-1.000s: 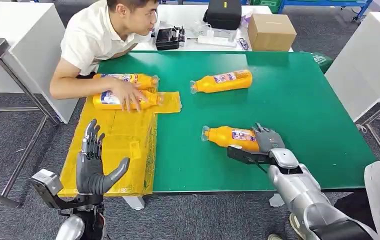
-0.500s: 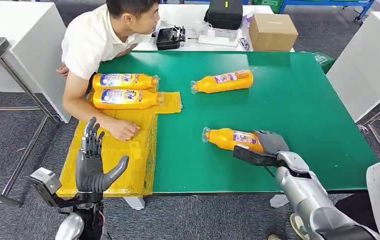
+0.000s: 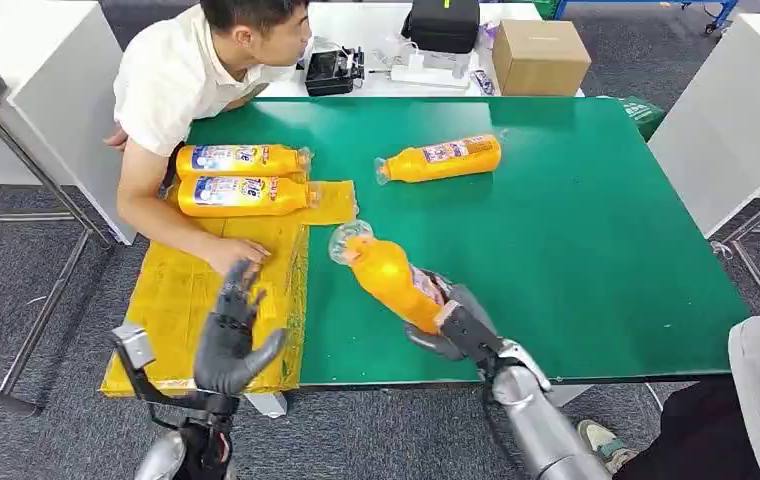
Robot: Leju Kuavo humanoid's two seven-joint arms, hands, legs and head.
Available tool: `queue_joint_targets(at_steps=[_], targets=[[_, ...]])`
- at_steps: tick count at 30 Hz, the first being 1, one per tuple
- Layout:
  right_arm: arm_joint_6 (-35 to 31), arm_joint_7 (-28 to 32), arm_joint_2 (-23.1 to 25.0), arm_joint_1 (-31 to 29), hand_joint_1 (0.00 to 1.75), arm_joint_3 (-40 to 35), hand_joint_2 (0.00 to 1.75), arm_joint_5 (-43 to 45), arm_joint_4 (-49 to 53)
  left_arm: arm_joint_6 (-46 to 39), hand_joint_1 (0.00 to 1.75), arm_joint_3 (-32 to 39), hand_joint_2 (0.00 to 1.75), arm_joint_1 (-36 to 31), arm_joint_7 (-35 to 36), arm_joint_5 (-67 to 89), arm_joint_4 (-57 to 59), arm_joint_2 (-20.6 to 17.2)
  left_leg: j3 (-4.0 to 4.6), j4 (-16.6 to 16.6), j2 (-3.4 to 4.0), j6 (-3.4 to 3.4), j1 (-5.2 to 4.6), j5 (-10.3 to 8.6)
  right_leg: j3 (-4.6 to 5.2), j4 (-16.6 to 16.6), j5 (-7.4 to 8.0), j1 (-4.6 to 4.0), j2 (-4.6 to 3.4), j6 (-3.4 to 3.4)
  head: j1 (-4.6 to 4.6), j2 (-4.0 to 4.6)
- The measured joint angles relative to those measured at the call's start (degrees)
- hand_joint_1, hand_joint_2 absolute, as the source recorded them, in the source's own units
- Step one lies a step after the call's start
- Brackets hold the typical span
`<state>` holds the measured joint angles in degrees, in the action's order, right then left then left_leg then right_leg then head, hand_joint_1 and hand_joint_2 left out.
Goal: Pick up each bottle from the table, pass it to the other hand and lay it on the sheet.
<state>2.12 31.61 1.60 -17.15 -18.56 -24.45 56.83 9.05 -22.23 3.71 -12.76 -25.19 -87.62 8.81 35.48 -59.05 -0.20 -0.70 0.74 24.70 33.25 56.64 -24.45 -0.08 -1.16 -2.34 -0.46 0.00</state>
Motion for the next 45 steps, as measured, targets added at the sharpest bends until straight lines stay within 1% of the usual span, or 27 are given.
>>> queue_joint_targets(at_steps=[3, 7, 15, 22, 24, 26, 28, 35, 36, 37, 39, 40, 41, 44, 45], targets=[[0.20, 0.55, 1.70, 0.12, 1.75, -1.84, 1.75, 2.27, 2.66, 1.13, 0.00, -2.36, 1.75, -0.34, 0.41, -1.98, 2.77, -0.48, 0.08, 0.00, -0.02, 0.00, -0.01, 0.00, 0.06, 0.01, -0.01, 0.05, 0.03, -0.01, -0.02, 0.00], [0.20, 0.90, 3.17, 0.12, 1.75, -3.82, 1.75, 2.92, 4.02, 1.53, 0.00, -4.44, 1.75, -1.16, 0.44, -2.38, 4.74, -1.03, 0.30, 0.00, -0.05, 0.00, -0.05, 0.01, 0.29, 0.01, -0.02, 0.10, 0.06, -0.02, 0.00, 0.00], [1.77, 0.33, 5.24, -0.30, 1.75, -7.89, 1.75, 3.36, 2.68, 4.11, 0.00, -7.52, 1.75, -2.49, -1.58, -0.43, 5.31, -1.90, 0.45, 0.00, -0.11, 0.00, -0.05, 0.01, 0.42, 0.01, -0.02, 0.09, 0.13, -0.02, -0.02, 0.00], [2.12, 0.09, 5.90, -1.23, 1.75, -9.39, 1.75, 3.19, 0.81, 4.30, 0.00, -8.02, 1.75, -2.85, -2.34, 0.31, 5.29, -2.25, 0.52, 0.00, -0.12, 0.00, -0.05, 0.01, 0.47, 0.01, -0.02, 0.10, 0.15, -0.02, -0.02, 0.00], [2.40, -0.52, 6.09, -1.80, 1.75, -10.38, 1.75, 2.75, -0.35, 3.00, 0.00, -8.02, 1.75, -2.96, -3.86, 2.44, 5.16, -2.25, 0.52, 0.00, -0.12, 0.00, -0.05, 0.01, 0.48, 0.01, -0.02, 0.10, 0.15, -0.02, -0.02, 0.00], [2.73, -1.14, 6.53, -2.15, 1.75, -11.79, 1.75, 1.81, -1.88, -0.17, 0.00, -7.95, 1.75, -3.10, -5.31, 5.70, 4.59, -2.12, 0.52, 0.00, -0.11, 0.00, -0.05, 0.01, 0.50, 0.01, -0.02, 0.09, 0.15, -0.02, 0.00, 0.00], [2.49, -1.36, 6.82, -2.16, 1.75, -13.47, 1.75, 0.58, -2.98, -1.80, 0.00, -7.78, 1.75, -3.27, -5.47, 6.87, 4.06, -1.79, 0.53, 0.00, -0.15, 0.00, -0.05, 0.00, 0.50, 0.01, -0.02, 0.09, 0.18, -0.02, -0.02, 0.00], [-0.44, -1.31, 7.30, -2.77, 1.75, -18.55, 1.75, -4.15, -4.53, -2.47, 0.00, -6.91, 1.75, -4.31, -5.40, 6.28, 3.84, -0.98, 0.56, 0.00, -0.13, 0.00, -0.05, 0.00, 0.55, 0.01, -0.02, 0.10, 0.18, -0.02, 0.00, 0.00], [-0.56, -1.33, 7.28, -2.98, 1.75, -19.12, 1.75, -4.74, -4.57, -2.45, 0.42, -6.73, 1.75, -4.45, -5.47, 5.97, 3.84, -0.96, 0.56, 0.00, -0.13, 0.00, -0.05, 0.00, 0.56, 0.01, -0.02, 0.10, 0.18, -0.02, -0.02, 0.00], [-0.92, -1.33, 7.28, -3.22, 1.75, -19.72, 1.75, -5.38, -4.64, -2.36, 1.54, -6.47, 1.75, -4.61, -5.51, 5.80, 3.86, -0.94, 0.56, 0.00, -0.12, 0.00, -0.05, 0.00, 0.56, 0.01, -0.02, 0.10, 0.18, -0.02, 0.00, 0.00], [-1.25, -1.42, 7.28, -3.71, 1.75, -20.81, 1.75, -5.91, -4.66, -1.29, 1.54, -5.90, 1.75, -4.86, -5.42, 4.37, 3.97, -0.83, 0.56, -0.01, -0.13, 0.00, -0.05, 0.00, 0.56, 0.01, -0.02, 0.10, 0.18, -0.02, 0.00, 0.00], [-1.27, -1.40, 7.23, -3.96, 1.75, -21.17, 1.75, -5.84, -4.66, 0.55, 1.54, -5.51, 1.75, -4.92, -4.68, 2.32, 4.13, -0.83, 0.56, -0.01, -0.13, 0.00, -0.05, 0.00, 0.56, 0.01, -0.02, 0.10, 0.18, -0.02, -0.02, 0.00], [-1.27, -1.29, 7.19, -4.18, 1.75, -21.44, 1.75, -5.71, -4.66, 2.37, 1.75, -5.01, 1.75, -4.96, -3.98, 0.13, 4.26, -0.87, 0.56, -0.01, -0.12, 0.00, -0.05, 0.00, 0.56, 0.01, -0.02, 0.10, 0.18, -0.02, 0.00, 0.00], [-1.25, -1.22, 7.21, -4.67, 1.75, -22.18, 1.75, -5.56, -4.66, 4.72, 1.75, -3.82, 1.75, -4.97, -3.32, -2.40, 4.74, -0.87, 0.56, -0.01, -0.09, 0.00, -0.05, 0.00, 0.58, 0.01, -0.02, 0.10, 0.18, -0.02, 0.00, 0.00], [-1.25, -1.22, 7.21, -4.81, 0.75, -22.36, 1.75, -5.51, -4.68, 4.98, 1.75, -3.58, 1.75, -4.98, -3.30, -2.62, 4.80, -0.87, 0.56, -0.01, -0.10, 0.00, -0.05, 0.00, 0.58, 0.01, -0.02, 0.10, 0.18, -0.02, -0.02, 0.00]])
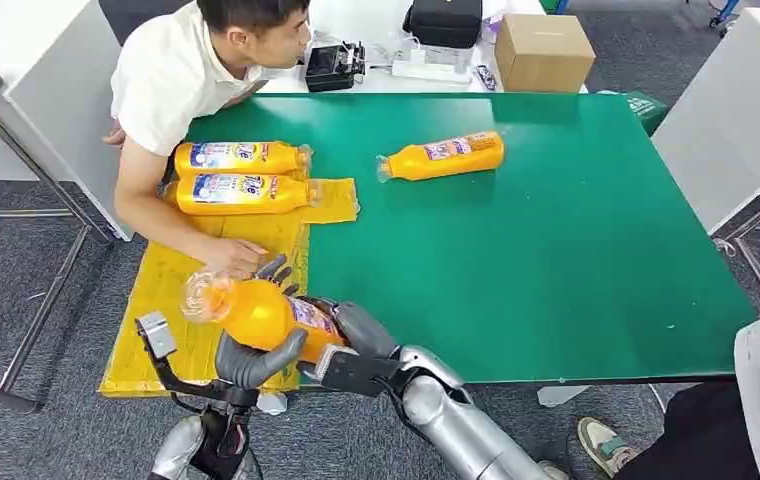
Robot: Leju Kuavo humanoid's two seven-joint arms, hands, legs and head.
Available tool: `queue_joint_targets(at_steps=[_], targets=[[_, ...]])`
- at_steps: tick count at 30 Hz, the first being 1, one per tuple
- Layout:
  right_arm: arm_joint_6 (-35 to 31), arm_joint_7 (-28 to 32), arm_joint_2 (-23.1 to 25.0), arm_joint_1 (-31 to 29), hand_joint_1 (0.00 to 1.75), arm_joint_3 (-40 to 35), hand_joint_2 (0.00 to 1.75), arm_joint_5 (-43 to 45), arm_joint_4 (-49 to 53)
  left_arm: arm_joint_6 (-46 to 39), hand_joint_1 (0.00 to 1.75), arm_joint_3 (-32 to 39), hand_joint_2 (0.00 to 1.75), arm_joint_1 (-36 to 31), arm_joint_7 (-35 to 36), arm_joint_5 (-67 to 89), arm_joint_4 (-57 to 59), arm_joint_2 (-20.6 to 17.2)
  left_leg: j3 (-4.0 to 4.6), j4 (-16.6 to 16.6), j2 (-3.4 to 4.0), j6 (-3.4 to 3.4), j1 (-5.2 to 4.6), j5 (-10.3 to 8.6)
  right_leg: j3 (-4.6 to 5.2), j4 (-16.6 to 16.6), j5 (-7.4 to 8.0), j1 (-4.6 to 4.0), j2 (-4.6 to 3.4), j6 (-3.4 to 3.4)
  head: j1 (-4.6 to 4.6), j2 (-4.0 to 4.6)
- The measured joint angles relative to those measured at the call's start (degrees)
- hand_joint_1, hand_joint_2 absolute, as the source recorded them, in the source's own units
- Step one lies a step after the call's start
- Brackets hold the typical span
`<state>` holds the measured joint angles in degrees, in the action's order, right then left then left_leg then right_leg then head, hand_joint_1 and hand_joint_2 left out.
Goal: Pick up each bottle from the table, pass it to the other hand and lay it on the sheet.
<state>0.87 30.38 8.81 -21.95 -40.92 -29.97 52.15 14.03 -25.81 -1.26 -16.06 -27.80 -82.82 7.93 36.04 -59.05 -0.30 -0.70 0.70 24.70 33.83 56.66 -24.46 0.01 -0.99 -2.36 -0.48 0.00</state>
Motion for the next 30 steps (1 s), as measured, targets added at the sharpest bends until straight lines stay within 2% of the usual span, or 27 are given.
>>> queue_joint_targets(at_steps=[1, 2, 3, 4, 10, 17, 20, 24, 30], targets=[[0.00, 0.22, 0.00, -0.11, 0.26, -0.17, 1.75, 0.24, -0.04, 0.63, 1.75, 0.09, 1.75, -0.04, -0.02, -0.63, 0.15, 0.00, 0.01, 0.00, -0.01, 0.00, 0.00, 0.00, 0.00, 0.00, 0.00, 0.00, 0.00, 0.00, 0.04, 0.00], [0.00, 0.48, -0.02, -0.21, 0.19, -0.28, 1.75, 0.54, -0.06, 1.43, 1.75, 0.19, 1.75, -0.07, -0.02, -1.26, 0.30, -0.06, 0.01, 0.00, -0.01, 0.00, 0.00, 0.00, 0.00, 0.00, 0.00, 0.00, 0.00, 0.00, 0.02, 0.00], [0.02, 0.81, -0.02, -0.25, 0.00, -0.41, 1.75, 0.91, -0.07, 2.31, 1.75, 0.33, 1.75, -0.11, -0.04, -1.98, 0.44, -0.15, 0.01, 0.00, 0.00, 0.00, 0.00, 0.00, 0.00, 0.00, 0.00, 0.00, 0.00, 0.00, 0.00, 0.00], [0.24, 1.29, 0.02, -0.16, 0.00, -0.50, 0.00, 1.72, -0.07, 3.29, 1.75, 0.50, 1.75, -0.13, -0.07, -2.75, 0.46, -0.30, 0.01, 0.00, 0.01, 0.00, 0.00, 0.00, 0.01, 0.00, 0.00, 0.00, 0.00, 0.00, 0.02, 0.00], [3.58, 2.86, 0.31, 1.05, 0.00, 0.29, 0.00, 7.63, 0.42, 5.77, 1.75, 0.63, 1.75, 0.09, -0.52, -3.76, 0.44, -0.87, 0.03, 0.00, -0.01, 0.00, 0.00, 0.00, 0.01, 0.00, 0.00, 0.01, 0.00, 0.00, 0.00, 0.00], [3.15, 2.84, 0.46, 2.95, 0.00, 0.92, 0.00, 7.89, 2.95, 4.94, 1.75, 1.31, 1.75, 0.99, -1.60, -3.47, -0.57, -1.05, 0.04, 0.00, -0.02, 0.00, 0.00, 0.00, 0.01, 0.00, 0.00, 0.00, 0.00, 0.00, 0.02, 0.00], [0.62, 2.60, 0.42, 5.36, 0.00, 0.94, 0.00, 6.04, 6.02, -0.38, 1.75, 3.19, 1.75, 1.11, -2.60, 1.52, -2.10, -1.09, 0.04, 0.00, -0.01, 0.00, 0.00, 0.00, 0.03, 0.00, 0.00, 0.00, 0.01, 0.00, 0.02, 0.00], [-4.49, 1.59, -0.85, 10.13, 0.00, 0.94, 0.00, 1.02, 12.62, -17.81, 1.75, 7.52, 1.75, 1.19, -3.17, 22.73, -4.24, -1.20, 0.06, 0.01, -0.01, 0.01, 0.01, 0.01, 0.05, 0.00, -0.02, 0.00, 0.01, 0.01, 0.02, 0.00], [-8.15, -0.20, -2.84, 15.01, 0.00, 0.94, 0.00, -4.46, 20.83, -32.24, 1.75, 12.09, 1.75, 0.71, -1.27, 48.23, -5.22, -1.27, 0.11, 0.01, -0.03, 0.01, 0.00, 0.01, 0.09, 0.00, -0.03, 0.01, 0.02, 0.02, 0.00, 0.00]])
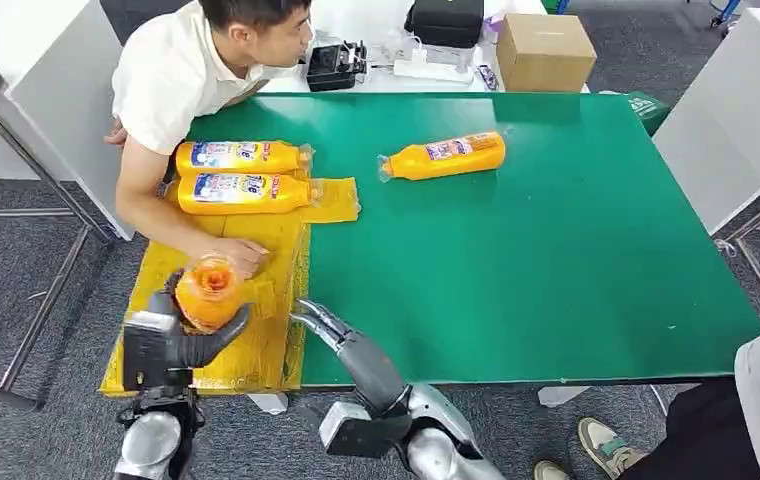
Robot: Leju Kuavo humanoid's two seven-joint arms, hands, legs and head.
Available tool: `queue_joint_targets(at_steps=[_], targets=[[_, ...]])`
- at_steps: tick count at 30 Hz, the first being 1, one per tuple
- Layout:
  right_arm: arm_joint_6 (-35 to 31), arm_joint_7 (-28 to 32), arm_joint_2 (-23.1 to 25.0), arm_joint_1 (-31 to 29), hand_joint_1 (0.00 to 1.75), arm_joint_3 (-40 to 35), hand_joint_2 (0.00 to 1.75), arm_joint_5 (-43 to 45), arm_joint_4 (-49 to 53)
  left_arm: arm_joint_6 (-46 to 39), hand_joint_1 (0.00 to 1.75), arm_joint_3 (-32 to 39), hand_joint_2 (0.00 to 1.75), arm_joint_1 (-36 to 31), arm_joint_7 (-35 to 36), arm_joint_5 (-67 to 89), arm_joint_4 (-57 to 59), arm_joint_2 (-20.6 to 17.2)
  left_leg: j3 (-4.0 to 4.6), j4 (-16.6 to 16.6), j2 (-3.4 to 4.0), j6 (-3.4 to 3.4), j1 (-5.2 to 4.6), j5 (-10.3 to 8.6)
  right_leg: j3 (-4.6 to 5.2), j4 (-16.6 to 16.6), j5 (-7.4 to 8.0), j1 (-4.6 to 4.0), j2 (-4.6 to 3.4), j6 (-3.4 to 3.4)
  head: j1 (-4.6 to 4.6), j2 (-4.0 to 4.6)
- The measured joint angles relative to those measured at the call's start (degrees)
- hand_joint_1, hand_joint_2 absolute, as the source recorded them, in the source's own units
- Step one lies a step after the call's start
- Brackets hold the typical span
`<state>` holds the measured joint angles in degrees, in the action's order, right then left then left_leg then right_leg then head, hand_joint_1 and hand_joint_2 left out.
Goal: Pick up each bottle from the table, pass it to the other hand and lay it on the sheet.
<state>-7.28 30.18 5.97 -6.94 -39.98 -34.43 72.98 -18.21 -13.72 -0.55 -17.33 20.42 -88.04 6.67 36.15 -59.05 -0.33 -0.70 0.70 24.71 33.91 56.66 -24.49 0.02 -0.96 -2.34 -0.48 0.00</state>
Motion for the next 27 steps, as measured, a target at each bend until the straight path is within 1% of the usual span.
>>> queue_joint_targets(at_steps=[4, 6, 9, 11, 12, 15, 18, 23, 25, 26, 27], targets=[[-0.26, -0.11, -0.81, 1.36, 0.00, 0.00, 0.00, -0.46, 2.75, -0.94, 1.75, 1.31, 1.75, -0.45, 0.63, 1.79, -0.15, 0.04, 0.00, 0.00, -0.01, -0.01, -0.01, -0.01, 0.00, 0.00, 0.00, 0.00, 0.00, 0.00, 0.00, 0.00], [-0.31, -0.11, -1.05, 1.82, 0.00, 0.00, 0.00, -0.72, 3.66, -2.51, 1.75, 1.57, 1.75, -0.83, 3.04, 7.63, -0.13, 0.04, 0.00, 0.00, -0.01, -0.01, -0.01, -0.01, 0.00, 0.00, 0.01, 0.00, 0.00, 0.00, 0.00, 0.00], [-0.03, -0.09, -1.18, 2.22, 0.00, 0.08, 0.00, -0.66, 4.54, -2.72, 1.75, 2.14, 1.75, -2.62, 7.22, 18.42, 1.44, 0.02, -0.01, -0.01, -0.01, 0.00, 0.00, -0.01, 0.02, -0.01, 0.01, 0.00, 0.00, 0.00, 0.00, 0.00], [0.86, 0.02, -1.16, 2.17, 0.00, 0.22, 0.00, -0.21, 4.56, -0.80, 1.75, 2.18, 1.75, -5.61, 10.43, 26.00, 5.28, -0.07, -0.01, -0.01, -0.08, -0.05, 0.00, -0.08, 0.02, -0.01, 0.01, 0.00, 0.05, 0.00, 0.02, 0.00], [1.64, 0.20, -1.14, 2.03, 0.00, 0.28, 0.00, 0.33, 4.54, 0.96, 1.75, 2.03, 1.75, -7.69, 12.03, 30.91, 8.96, -0.09, -0.01, -0.01, -0.17, -0.04, 0.00, -0.11, -0.01, -0.01, 0.02, 0.00, 0.12, 0.00, -0.02, 0.00], [2.86, 0.70, -0.92, 1.41, 0.00, 0.68, 0.00, 1.36, 4.26, 2.72, 1.75, 0.41, 1.75, -12.45, 13.81, 39.91, 17.96, -0.04, -0.01, -0.01, -0.15, 0.00, 0.00, -0.15, -0.02, 0.01, 0.07, 0.00, 0.14, -0.02, 0.02, 0.00], [3.37, 0.96, -0.83, 1.14, 0.00, 1.35, 0.00, 2.27, 3.97, 4.46, 1.75, -1.05, 1.75, -16.02, 14.31, 41.71, 25.29, 0.42, 0.00, -0.01, -0.15, -0.01, -0.01, -0.16, -0.04, 0.01, 0.07, 0.02, 0.15, -0.02, 0.00, 0.00], [3.43, 1.03, -0.83, 1.13, 0.00, 1.40, 0.00, 2.34, 3.95, 4.49, 1.75, -1.14, 1.75, -16.32, 14.36, 41.81, 25.69, 0.48, 0.00, -0.01, -0.15, -0.01, -0.01, -0.16, -0.04, 0.01, 0.07, 0.02, 0.15, -0.02, -0.02, 0.00], [3.74, 1.25, -0.83, 1.07, 0.00, 1.90, 0.00, 2.78, 3.89, 5.08, 1.75, -2.03, 1.75, -18.25, 14.82, 42.13, 28.88, 0.55, -0.01, -0.01, -0.21, -0.01, -0.04, -0.16, -0.08, 0.01, 0.06, 0.04, 0.20, -0.03, 0.00, 0.00], [3.94, 1.47, -0.83, 1.07, 0.00, 2.58, 0.00, 3.13, 3.71, 5.16, 1.75, -2.67, 1.75, -21.23, 15.39, 42.50, 33.62, 0.63, -0.01, -0.01, -0.21, -0.01, -0.05, -0.16, -0.09, 0.01, 0.06, 0.04, 0.20, -0.03, 0.02, 0.00], [3.98, 1.49, -0.83, 1.05, 0.00, 2.93, 0.00, 3.21, 3.58, 5.18, 1.75, -3.17, 1.75, -22.71, 15.58, 42.57, 36.13, 0.64, -0.03, 0.00, -0.24, -0.01, -0.05, -0.16, -0.10, 0.01, 0.06, 0.04, 0.22, -0.03, 0.02, 0.00]])
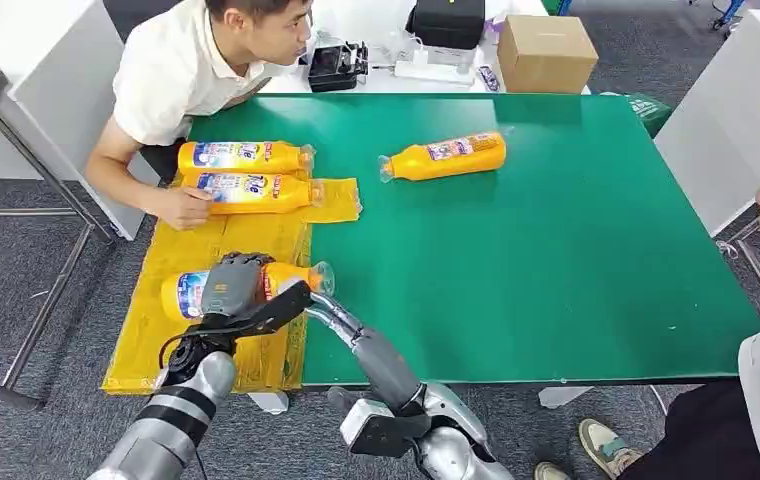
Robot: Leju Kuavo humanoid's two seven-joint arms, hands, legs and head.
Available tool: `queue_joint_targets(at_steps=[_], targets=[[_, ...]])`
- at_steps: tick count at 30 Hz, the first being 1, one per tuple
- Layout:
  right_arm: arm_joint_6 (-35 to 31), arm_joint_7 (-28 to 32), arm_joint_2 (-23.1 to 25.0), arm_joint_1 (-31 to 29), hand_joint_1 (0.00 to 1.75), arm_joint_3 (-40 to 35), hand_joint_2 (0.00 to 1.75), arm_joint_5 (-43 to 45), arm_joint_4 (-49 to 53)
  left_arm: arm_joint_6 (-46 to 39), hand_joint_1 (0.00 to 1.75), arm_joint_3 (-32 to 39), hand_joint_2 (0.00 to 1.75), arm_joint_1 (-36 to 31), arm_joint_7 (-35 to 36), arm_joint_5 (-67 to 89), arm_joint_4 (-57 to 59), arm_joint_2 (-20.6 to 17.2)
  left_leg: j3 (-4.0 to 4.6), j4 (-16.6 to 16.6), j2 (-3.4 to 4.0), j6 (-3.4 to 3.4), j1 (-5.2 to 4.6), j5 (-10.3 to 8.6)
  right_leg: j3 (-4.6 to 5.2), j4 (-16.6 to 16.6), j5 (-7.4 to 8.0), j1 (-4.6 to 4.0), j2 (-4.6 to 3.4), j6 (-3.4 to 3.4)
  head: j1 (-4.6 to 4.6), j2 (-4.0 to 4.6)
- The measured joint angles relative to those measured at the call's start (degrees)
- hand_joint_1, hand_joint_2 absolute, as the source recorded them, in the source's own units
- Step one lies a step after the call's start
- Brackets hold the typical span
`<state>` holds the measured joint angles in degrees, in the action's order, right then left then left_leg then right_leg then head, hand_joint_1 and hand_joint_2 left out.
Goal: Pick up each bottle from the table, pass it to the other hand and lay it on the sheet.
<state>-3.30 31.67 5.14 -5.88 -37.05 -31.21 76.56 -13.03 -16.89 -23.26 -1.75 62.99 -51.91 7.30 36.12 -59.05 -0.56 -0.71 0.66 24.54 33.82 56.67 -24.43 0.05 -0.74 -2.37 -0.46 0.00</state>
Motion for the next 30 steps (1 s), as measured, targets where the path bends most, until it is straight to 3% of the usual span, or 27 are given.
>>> queue_joint_targets(at_steps=[1, 2, 3, 8, 9, 10, 16, 25, 30], targets=[[0.00, 0.00, 0.00, 0.00, 0.00, 0.11, 0.00, 0.00, -0.04, 0.15, 1.66, -0.09, 1.75, -0.42, 0.15, 0.22, 0.80, 0.02, -0.01, 0.00, 0.00, 0.00, 0.00, 0.00, 0.00, 0.00, 0.00, 0.00, 0.00, 0.00, 0.00, 0.00], [0.02, 0.02, 0.00, 0.00, 0.00, 0.13, 0.00, 0.02, -0.15, 0.67, 0.66, -0.24, 1.75, -1.00, 0.56, 0.74, 1.66, 0.02, -0.02, 0.00, 0.00, 0.00, 0.01, -0.01, -0.01, 0.01, 0.00, -0.01, 0.00, 0.00, 0.00, 0.00], [0.13, 0.09, 0.00, -0.02, 0.00, 0.20, 0.00, 0.09, -0.26, 1.38, 0.00, -0.59, 1.75, -1.74, 1.05, 1.20, 2.69, 0.02, -0.05, 0.01, 0.00, 0.01, 0.01, -0.02, -0.04, 0.03, 0.00, -0.01, 0.01, 0.00, -0.02, 0.00], [0.26, 0.63, 0.09, -0.19, 0.00, 0.87, 0.00, 0.42, -0.94, 6.46, 0.00, -1.33, 1.75, -5.05, 0.60, -0.36, 8.75, 0.09, -0.21, 0.01, 0.00, 0.03, 0.00, -0.05, -0.22, 0.07, 0.01, 0.00, 0.00, 0.01, 0.00, 0.00], [0.26, 0.88, 0.18, -0.26, 0.00, 1.01, 0.00, 0.52, -1.18, 7.92, 0.00, -1.36, 0.00, -5.28, -0.51, -1.89, 9.84, 0.20, -0.22, 0.01, 0.02, 0.05, 0.01, -0.07, -0.22, 0.08, 0.02, 0.00, 0.00, 0.01, -0.02, 0.00], [0.26, 1.11, 0.20, -0.32, 0.00, 1.07, 0.00, 0.77, -1.47, 9.58, 0.00, -1.20, 1.75, -5.63, -2.28, -4.49, 10.71, 0.20, -0.22, 0.01, 0.00, 0.04, 0.00, -0.07, -0.25, 0.08, 0.02, 0.00, 0.01, 0.01, 0.02, 0.00], [-1.71, 3.48, 0.24, -0.98, 0.00, 1.38, 0.00, 2.06, -4.35, 21.88, 0.00, 2.08, 1.75, -7.40, -12.13, -23.09, 12.54, -0.05, -0.38, 0.02, -0.34, 0.00, 0.00, -0.10, -0.53, 0.08, -0.04, 0.00, 0.29, -0.01, -0.02, 0.00], [-2.86, 3.91, 0.24, -1.15, 0.00, 1.51, 0.00, 2.47, -6.51, 22.80, 0.00, 2.88, 1.75, -5.08, -13.09, -36.23, 9.14, -0.26, -0.43, 0.02, -0.33, 0.01, 0.01, -0.13, -0.56, 0.08, -0.02, -0.01, 0.28, 0.00, -0.02, 0.00], [-4.85, 3.93, 0.13, -0.65, 0.00, 1.51, 0.00, 2.47, -6.75, 24.94, 0.00, 4.13, 1.75, 0.91, -13.05, -54.22, 0.36, -0.35, -0.36, 0.01, -0.27, 0.02, 0.00, -0.11, -0.43, 0.08, -0.02, 0.00, 0.25, -0.01, -0.02, 0.00]])
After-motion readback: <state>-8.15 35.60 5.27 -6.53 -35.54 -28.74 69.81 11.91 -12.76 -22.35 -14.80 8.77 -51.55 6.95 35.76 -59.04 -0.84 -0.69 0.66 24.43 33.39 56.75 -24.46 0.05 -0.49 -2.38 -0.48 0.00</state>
